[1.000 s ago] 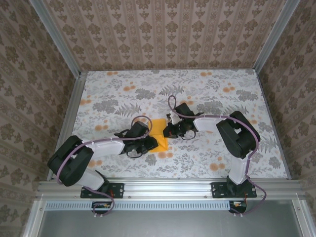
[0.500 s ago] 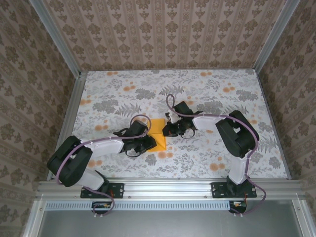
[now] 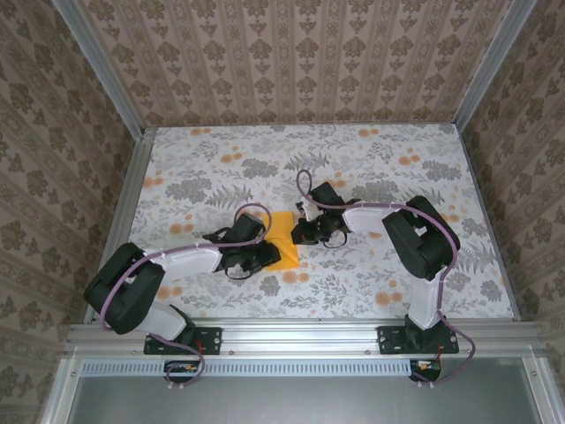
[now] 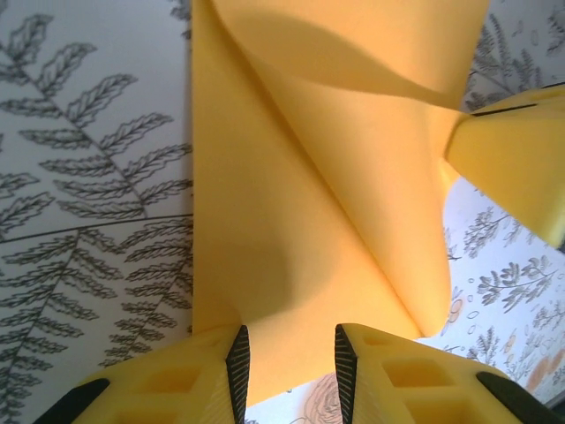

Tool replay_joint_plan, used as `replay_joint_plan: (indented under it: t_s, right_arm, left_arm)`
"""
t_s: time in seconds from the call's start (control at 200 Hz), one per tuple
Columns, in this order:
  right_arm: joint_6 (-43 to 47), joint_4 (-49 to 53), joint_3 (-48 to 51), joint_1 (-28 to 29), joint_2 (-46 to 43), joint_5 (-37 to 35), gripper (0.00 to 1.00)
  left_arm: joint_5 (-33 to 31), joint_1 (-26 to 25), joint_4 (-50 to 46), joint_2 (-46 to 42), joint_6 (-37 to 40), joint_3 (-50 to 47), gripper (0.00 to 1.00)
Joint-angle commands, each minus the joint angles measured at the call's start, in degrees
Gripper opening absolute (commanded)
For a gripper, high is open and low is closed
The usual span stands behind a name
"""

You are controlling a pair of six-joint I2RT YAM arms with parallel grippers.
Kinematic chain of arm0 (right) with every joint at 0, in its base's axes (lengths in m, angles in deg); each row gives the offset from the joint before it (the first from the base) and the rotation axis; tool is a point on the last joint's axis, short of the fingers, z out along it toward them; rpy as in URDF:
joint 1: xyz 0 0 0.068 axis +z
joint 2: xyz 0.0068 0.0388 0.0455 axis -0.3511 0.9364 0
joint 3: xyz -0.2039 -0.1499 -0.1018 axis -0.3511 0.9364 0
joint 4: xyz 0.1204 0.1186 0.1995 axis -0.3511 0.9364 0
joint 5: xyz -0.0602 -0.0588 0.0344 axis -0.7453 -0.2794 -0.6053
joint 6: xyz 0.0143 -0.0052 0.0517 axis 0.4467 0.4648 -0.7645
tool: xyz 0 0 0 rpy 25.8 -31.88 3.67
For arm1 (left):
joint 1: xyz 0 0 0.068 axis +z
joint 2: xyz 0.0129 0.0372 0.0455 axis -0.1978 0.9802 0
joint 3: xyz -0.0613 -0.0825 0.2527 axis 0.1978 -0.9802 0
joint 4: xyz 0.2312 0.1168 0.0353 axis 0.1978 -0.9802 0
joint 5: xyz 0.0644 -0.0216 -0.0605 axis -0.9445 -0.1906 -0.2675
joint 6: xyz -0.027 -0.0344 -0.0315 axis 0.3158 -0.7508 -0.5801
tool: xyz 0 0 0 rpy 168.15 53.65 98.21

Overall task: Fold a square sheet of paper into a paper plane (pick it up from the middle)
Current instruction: Fold the triangle a second time at the center of the table.

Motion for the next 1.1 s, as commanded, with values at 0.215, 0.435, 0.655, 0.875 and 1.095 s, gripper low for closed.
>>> replay_joint_plan:
  t_s: [0.215,0.435,0.655,0.875,1.095]
  right_arm:
    - [0.6,1.4,0.0,0.2,-0.8,-3.1,0.07]
    - [0.3,1.6,0.3,0.2,-1.0,-4.3,0.07]
    - [0.1,1.5,0.9,0.2,-1.8,-5.2,0.07]
    - [-0.1,1.2,1.8,0.2,-2.9,-5.9,0.07]
    - [-0.2,1.0,1.8,0.2,-2.6,-5.9,0.07]
  left_arm:
    - [-0.3,0.6,-3.2,0.5,1.7,2.3,0.34]
    - [-0.5,0.6,-4.4,1.2,1.6,2.0,0.34]
    - [-0.3,0.6,-4.8,1.9,1.6,2.4,0.34]
    - [-0.1,0.6,-5.4,2.9,1.7,2.7,0.34]
    - [0.1,0.5,-5.6,3.2,1.8,3.0,0.34]
